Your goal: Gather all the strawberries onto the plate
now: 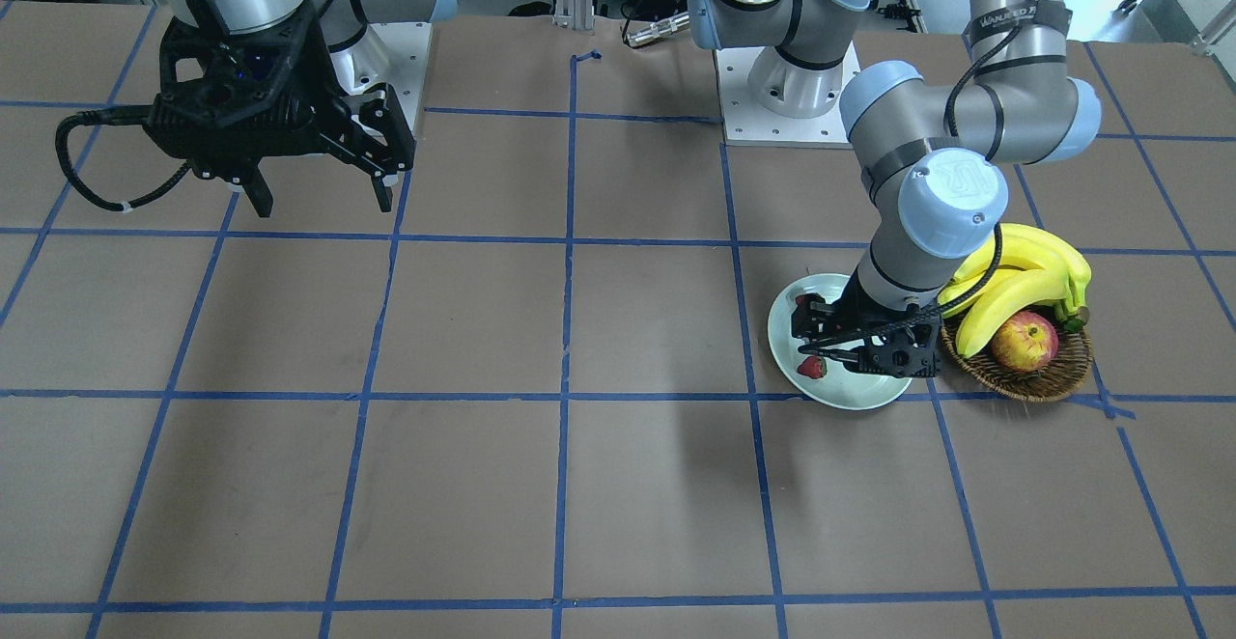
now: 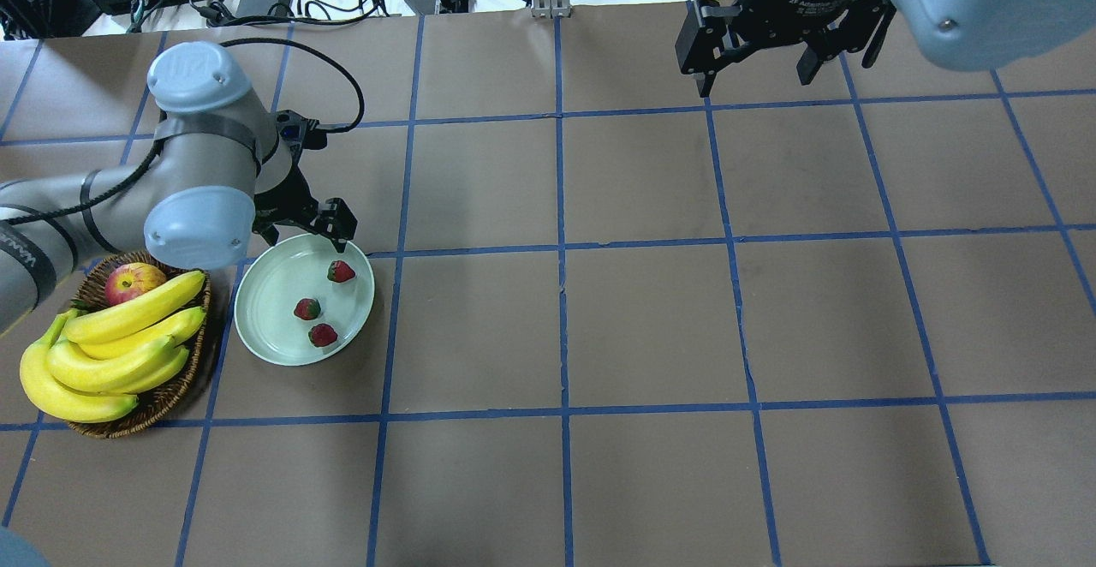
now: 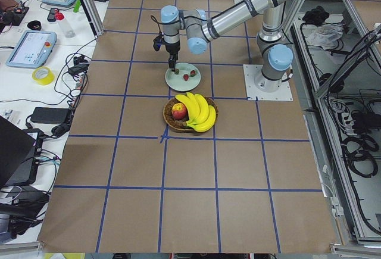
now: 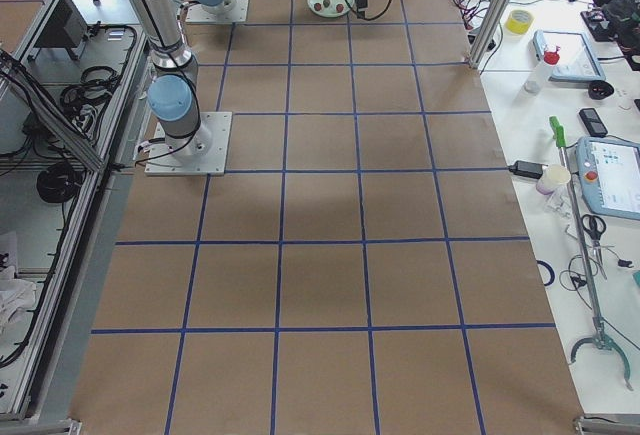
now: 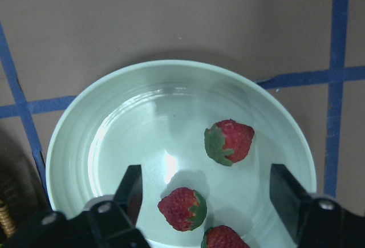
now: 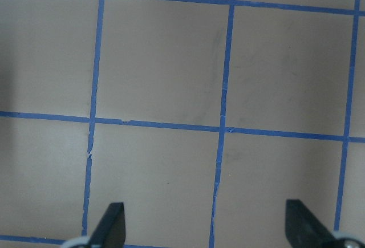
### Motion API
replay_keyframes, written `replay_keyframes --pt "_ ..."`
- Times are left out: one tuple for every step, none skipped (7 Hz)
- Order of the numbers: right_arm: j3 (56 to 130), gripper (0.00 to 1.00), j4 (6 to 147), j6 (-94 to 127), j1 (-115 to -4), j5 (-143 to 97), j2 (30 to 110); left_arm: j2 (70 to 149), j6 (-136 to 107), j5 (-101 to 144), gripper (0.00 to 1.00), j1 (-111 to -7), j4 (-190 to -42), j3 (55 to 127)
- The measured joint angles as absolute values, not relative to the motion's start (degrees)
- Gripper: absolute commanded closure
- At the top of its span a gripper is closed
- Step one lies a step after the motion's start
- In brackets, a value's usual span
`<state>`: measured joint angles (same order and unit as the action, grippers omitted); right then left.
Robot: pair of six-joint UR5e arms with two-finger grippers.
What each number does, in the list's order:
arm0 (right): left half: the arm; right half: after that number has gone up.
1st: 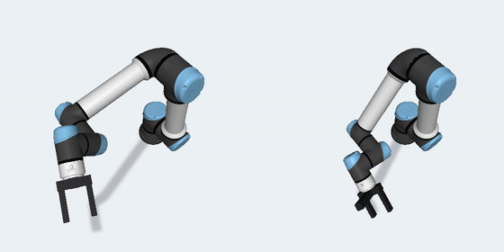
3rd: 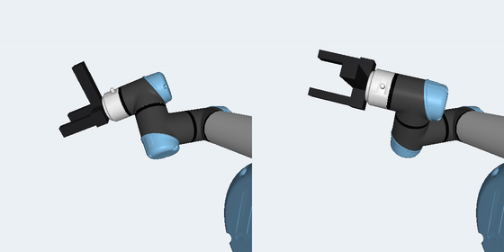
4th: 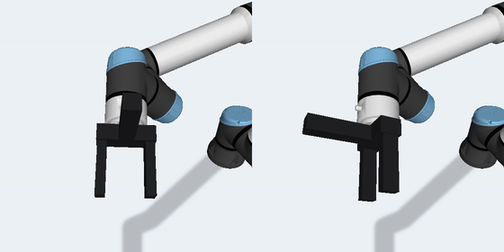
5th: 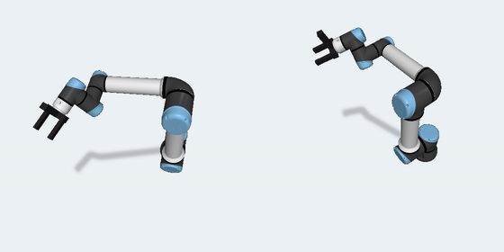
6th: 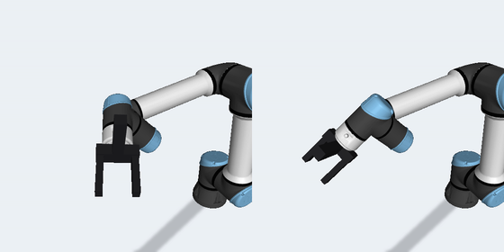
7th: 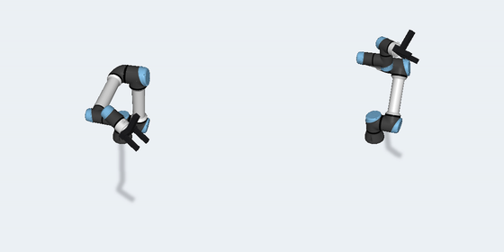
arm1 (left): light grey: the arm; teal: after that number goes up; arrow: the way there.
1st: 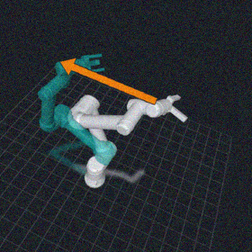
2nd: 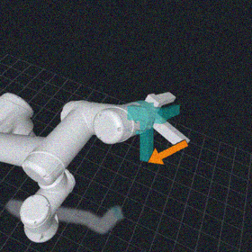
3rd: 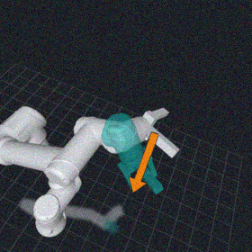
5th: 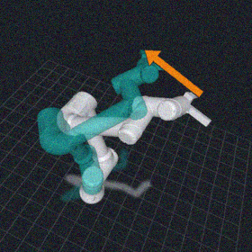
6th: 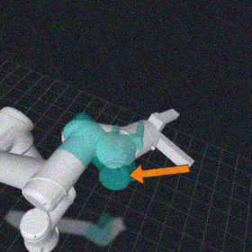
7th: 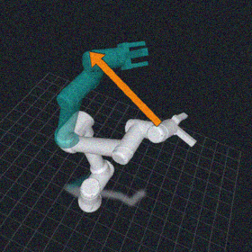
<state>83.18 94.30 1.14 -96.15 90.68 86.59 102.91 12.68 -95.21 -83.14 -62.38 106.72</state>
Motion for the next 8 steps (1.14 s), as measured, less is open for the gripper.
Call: replay_keyframes --pt "83.11 0.00 94.33 1.23 -96.15 90.64 86.58 100.99 12.00 -94.96 0.00 -83.78 -71.70 100.18" --pt "83.10 0.00 94.34 1.37 -96.15 90.60 86.58 98.75 11.44 -94.80 0.00 -84.95 -80.24 93.93" --pt "82.96 0.00 94.31 1.49 -96.15 90.62 86.57 96.23 10.69 -94.78 0.00 -87.04 -86.21 89.11" --pt "82.66 0.00 94.26 1.61 -96.15 90.73 86.57 93.70 9.91 -94.76 0.00 -89.68 -89.37 86.25" --pt "82.47 0.00 94.24 1.70 -96.15 90.88 86.57 91.58 9.42 -94.49 0.00 -91.97 -90.55 84.94" --pt "82.40 0.00 94.20 1.74 -96.15 91.01 86.57 90.30 9.23 -93.37 0.00 -93.07 -90.90 84.47" --pt "82.39 0.00 94.17 1.77 -96.15 91.09 86.57 89.48 9.21 -91.86 0.00 -93.37 -90.92 84.39" --pt "82.44 0.00 94.14 1.81 -96.15 91.06 86.59 88.87 9.35 -91.26 0.00 -93.39 -90.77 84.44"
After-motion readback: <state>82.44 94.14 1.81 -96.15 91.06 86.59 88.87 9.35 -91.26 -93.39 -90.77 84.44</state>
